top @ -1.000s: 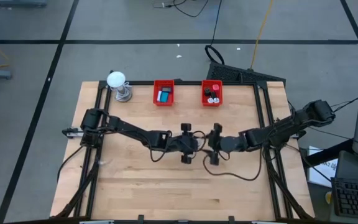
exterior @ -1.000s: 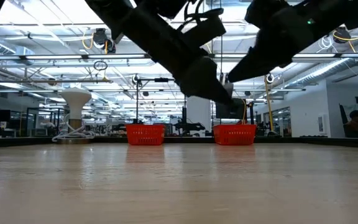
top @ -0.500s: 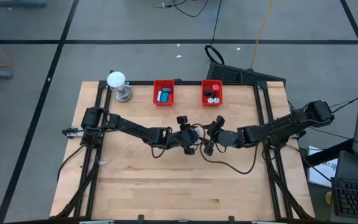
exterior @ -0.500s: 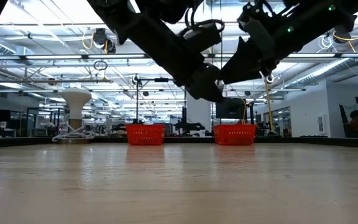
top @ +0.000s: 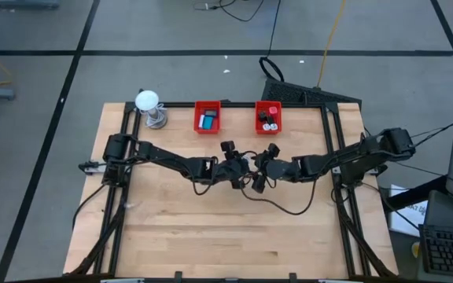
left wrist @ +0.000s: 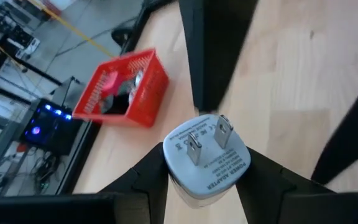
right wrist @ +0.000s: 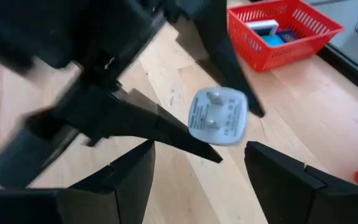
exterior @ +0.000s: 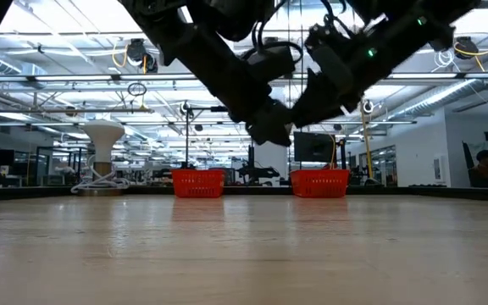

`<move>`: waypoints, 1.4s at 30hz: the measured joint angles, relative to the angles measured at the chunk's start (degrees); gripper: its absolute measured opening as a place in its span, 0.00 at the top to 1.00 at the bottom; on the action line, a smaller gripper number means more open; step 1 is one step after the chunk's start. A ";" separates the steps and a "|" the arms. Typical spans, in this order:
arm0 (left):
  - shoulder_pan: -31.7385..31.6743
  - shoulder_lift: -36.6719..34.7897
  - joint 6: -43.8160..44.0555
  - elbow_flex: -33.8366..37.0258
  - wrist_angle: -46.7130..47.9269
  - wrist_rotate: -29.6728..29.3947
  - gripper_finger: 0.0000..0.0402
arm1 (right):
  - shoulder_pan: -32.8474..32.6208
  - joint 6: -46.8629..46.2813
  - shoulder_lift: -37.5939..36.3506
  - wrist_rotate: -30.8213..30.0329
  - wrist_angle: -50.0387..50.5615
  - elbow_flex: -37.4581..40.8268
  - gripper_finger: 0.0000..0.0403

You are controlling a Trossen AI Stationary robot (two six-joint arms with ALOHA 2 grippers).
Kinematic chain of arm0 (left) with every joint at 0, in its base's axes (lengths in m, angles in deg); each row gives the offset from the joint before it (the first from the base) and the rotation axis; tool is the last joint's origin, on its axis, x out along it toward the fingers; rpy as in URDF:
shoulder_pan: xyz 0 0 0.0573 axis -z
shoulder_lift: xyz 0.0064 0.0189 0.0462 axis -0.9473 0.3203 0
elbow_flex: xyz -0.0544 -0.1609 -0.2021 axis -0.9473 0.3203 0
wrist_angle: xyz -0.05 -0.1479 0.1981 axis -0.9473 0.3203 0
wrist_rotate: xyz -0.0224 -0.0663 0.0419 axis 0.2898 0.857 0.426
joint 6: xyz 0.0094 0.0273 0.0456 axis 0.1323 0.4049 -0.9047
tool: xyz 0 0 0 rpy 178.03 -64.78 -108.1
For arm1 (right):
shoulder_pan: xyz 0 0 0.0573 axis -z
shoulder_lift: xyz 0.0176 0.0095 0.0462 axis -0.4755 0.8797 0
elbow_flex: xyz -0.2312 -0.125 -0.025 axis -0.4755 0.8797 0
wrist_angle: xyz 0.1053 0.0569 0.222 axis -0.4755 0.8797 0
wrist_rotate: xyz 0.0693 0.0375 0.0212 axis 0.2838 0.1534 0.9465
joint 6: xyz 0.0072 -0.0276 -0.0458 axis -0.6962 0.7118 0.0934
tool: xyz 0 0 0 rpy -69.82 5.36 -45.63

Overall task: Pick & Place Office items
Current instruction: Put the purple charger adapter into the right red basket

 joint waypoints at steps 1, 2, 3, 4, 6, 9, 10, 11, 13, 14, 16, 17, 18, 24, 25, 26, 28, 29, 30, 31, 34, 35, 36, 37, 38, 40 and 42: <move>-0.02 -0.01 0.02 0.01 1.12 -0.27 0.63 | 0.09 -0.33 -0.13 -0.24 1.70 -1.11 0.41; -0.02 0.00 -0.01 0.01 1.85 -0.27 0.63 | 0.17 -1.01 -0.17 -0.29 3.24 -2.22 0.41; 0.00 0.05 0.00 0.01 2.35 -0.21 0.63 | 0.32 -1.76 -0.31 -0.28 4.74 -3.08 0.41; 0.03 0.08 -0.03 0.01 2.89 -0.23 0.63 | 0.45 -2.40 -0.41 -0.28 6.39 -3.77 0.41; 0.04 0.08 -0.09 0.01 2.57 -0.25 0.63 | 0.67 -2.57 -0.29 -0.27 8.78 -5.41 0.41; 0.07 0.07 -0.11 0.01 1.76 -0.25 0.63 | 1.46 -1.61 -0.39 -0.22 9.73 -6.30 0.41; 0.07 0.07 -0.14 0.01 1.28 -0.23 0.63 | 1.83 -1.47 -0.38 -0.18 9.73 -6.32 0.41; 0.03 0.07 -0.34 0.01 0.47 -0.19 0.63 | 2.25 -1.48 -0.34 -0.14 9.90 -6.32 0.41; 0.01 0.07 -1.15 0.02 -0.55 0.57 0.63 | 3.15 -1.46 0.38 1.62 9.33 -6.32 0.41; -0.05 0.07 -1.42 0.07 -0.71 1.27 0.63 | 3.58 -1.42 0.82 2.92 9.03 -6.30 0.41; 0.05 0.14 -1.03 0.23 -0.44 2.82 0.63 | 4.23 -1.09 1.43 6.21 8.69 -6.23 0.41; 0.14 0.15 -0.75 0.23 0.05 3.14 0.63 | 4.44 -1.10 1.91 7.32 8.25 -6.19 0.41; 0.15 0.15 -0.70 0.25 0.64 3.30 0.63 | 4.52 -1.09 2.30 7.41 7.71 -6.19 0.41; 0.55 0.13 -0.55 0.29 1.78 4.27 0.63 | 4.58 -0.67 2.78 7.40 7.36 -6.19 0.41; 0.64 0.13 -0.57 0.29 1.73 4.72 0.63 | 4.57 -0.62 2.80 7.44 7.36 -6.19 0.41; 0.76 0.13 -0.60 0.29 1.62 4.99 0.63 | 4.57 -0.59 2.80 7.33 7.37 -6.17 0.41; 1.16 0.13 -0.82 0.29 0.96 5.52 0.63 | 4.52 -0.32 2.73 6.84 7.45 -6.19 0.42; 1.42 0.13 -0.89 0.29 0.67 6.08 0.63 | 4.52 -0.17 2.73 6.89 7.53 -6.18 0.43; 1.79 0.13 -0.93 0.29 0.38 6.84 0.63 | 4.52 -0.05 2.73 7.12 7.65 -6.17 0.44; 2.28 0.13 -1.54 0.16 -0.85 7.72 0.63 | 4.56 -0.60 2.88 7.18 7.05 -6.20 0.46; 3.26 0.04 -0.78 0.07 -1.57 8.17 0.63 | 4.54 0.52 2.76 9.00 6.72 -6.30 0.49; 3.51 0.04 -0.77 0.07 -1.41 8.47 0.63 | 4.59 1.34 2.76 10.92 6.65 -6.30 0.50; 3.75 0.07 -0.81 0.07 -1.32 9.07 0.63 | 4.59 2.25 2.79 12.83 6.61 -6.30 0.51; 3.99 0.07 -0.83 0.07 -1.39 9.86 0.63 | 4.58 2.71 2.69 14.73 6.60 -6.30 0.52; 4.23 0.07 -0.74 0.04 -1.59 10.17 0.63 | 4.56 2.59 2.53 15.74 6.64 -6.30 0.52; 4.39 0.07 -0.52 -0.04 -2.04 9.22 0.63 | 4.50 1.25 2.32 15.89 6.72 -6.32 0.53; 4.44 0.07 -0.52 -0.02 -1.98 7.15 0.63 | 4.44 0.69 2.32 15.91 7.62 -6.39 0.54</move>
